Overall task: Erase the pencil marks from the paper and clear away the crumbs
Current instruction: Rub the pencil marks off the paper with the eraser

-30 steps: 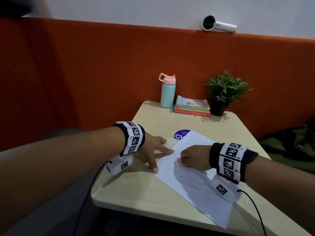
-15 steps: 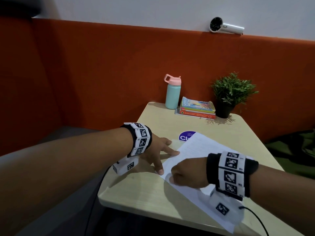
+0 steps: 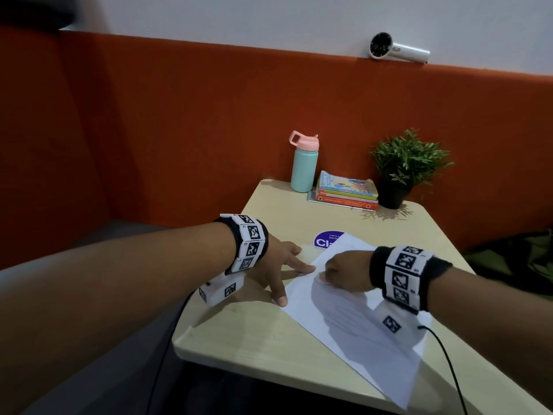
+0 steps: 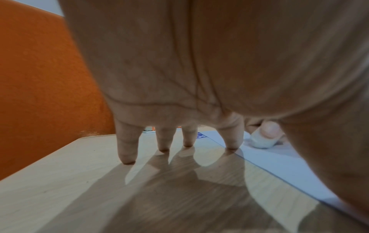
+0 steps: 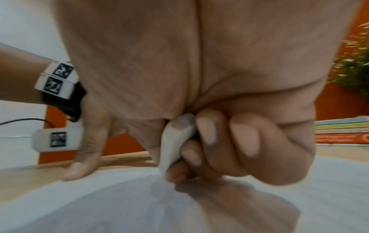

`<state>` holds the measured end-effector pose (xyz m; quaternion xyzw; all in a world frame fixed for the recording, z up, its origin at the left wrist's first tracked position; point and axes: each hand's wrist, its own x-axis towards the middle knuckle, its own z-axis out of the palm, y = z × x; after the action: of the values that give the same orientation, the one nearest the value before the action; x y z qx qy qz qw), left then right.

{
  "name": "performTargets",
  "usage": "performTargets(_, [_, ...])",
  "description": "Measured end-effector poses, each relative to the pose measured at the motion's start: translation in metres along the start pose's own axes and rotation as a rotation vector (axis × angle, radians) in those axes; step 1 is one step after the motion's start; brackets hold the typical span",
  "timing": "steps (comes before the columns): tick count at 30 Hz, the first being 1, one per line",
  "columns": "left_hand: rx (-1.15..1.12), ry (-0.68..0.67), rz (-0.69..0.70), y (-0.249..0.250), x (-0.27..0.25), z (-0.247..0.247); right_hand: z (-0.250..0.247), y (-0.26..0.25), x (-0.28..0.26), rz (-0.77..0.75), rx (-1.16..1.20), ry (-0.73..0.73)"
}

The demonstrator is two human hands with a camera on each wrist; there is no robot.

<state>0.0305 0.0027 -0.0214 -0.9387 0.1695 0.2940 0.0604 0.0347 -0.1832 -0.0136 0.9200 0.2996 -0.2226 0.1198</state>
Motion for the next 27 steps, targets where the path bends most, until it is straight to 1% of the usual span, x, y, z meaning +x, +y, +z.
performTargets(1, [-0.002,0.002,-0.001,-0.001,0.001,0.0,0.001,-0.005,-0.003,-0.018,-0.006,-0.013])
performTargets(3, [-0.009,-0.001,-0.001,-0.003,0.003,0.001,0.012,-0.026,-0.013,-0.137,0.0,-0.052])
performTargets(4, [-0.009,-0.001,0.0,-0.003,0.004,0.002,0.014,-0.033,-0.018,-0.16,0.009,-0.087])
performTargets(5, [-0.007,0.001,0.0,-0.004,0.005,0.002,0.013,-0.033,-0.02,-0.153,0.009,-0.103])
performTargets(6, [-0.003,0.002,0.002,-0.003,0.005,0.002,0.008,-0.027,-0.015,-0.134,-0.005,-0.089])
performTargets(9, [0.003,-0.002,0.01,-0.003,0.004,0.001,-0.005,-0.001,0.006,0.014,-0.012,0.025])
performTargets(10, [0.003,0.001,0.011,-0.003,0.004,0.001,-0.003,-0.003,0.007,0.021,-0.026,0.03])
performTargets(11, [0.0,0.007,0.011,-0.004,0.004,0.001,-0.001,-0.013,0.003,-0.009,-0.032,0.007])
performTargets(13, [-0.007,0.014,0.018,-0.005,0.005,0.003,0.011,-0.037,-0.009,-0.147,-0.016,-0.063])
performTargets(15, [-0.006,0.013,0.017,-0.006,0.006,0.003,0.011,-0.044,-0.017,-0.19,0.004,-0.107])
performTargets(16, [-0.008,0.006,0.019,-0.006,0.006,0.003,0.007,-0.037,-0.012,-0.173,-0.011,-0.091])
performTargets(19, [0.002,-0.011,0.027,-0.005,0.005,0.0,-0.005,-0.011,0.008,-0.017,0.015,0.024])
performTargets(20, [0.008,-0.011,0.027,-0.004,0.005,0.0,-0.003,-0.013,0.009,-0.01,0.01,0.039])
performTargets(21, [0.009,-0.006,0.025,-0.004,0.005,0.0,-0.001,-0.02,0.005,-0.037,-0.004,0.026])
performTargets(23, [0.003,0.005,0.025,-0.005,0.006,0.003,0.01,-0.04,-0.007,-0.145,-0.021,-0.024])
performTargets(24, [-0.002,0.008,0.023,-0.006,0.007,0.003,0.012,-0.045,-0.013,-0.167,-0.007,-0.052])
performTargets(25, [-0.008,0.007,0.023,-0.007,0.007,0.004,0.01,-0.043,-0.014,-0.169,-0.012,-0.068])
performTargets(27, [-0.009,-0.008,0.024,-0.007,0.008,0.002,0.002,-0.024,-0.001,-0.095,-0.023,-0.044])
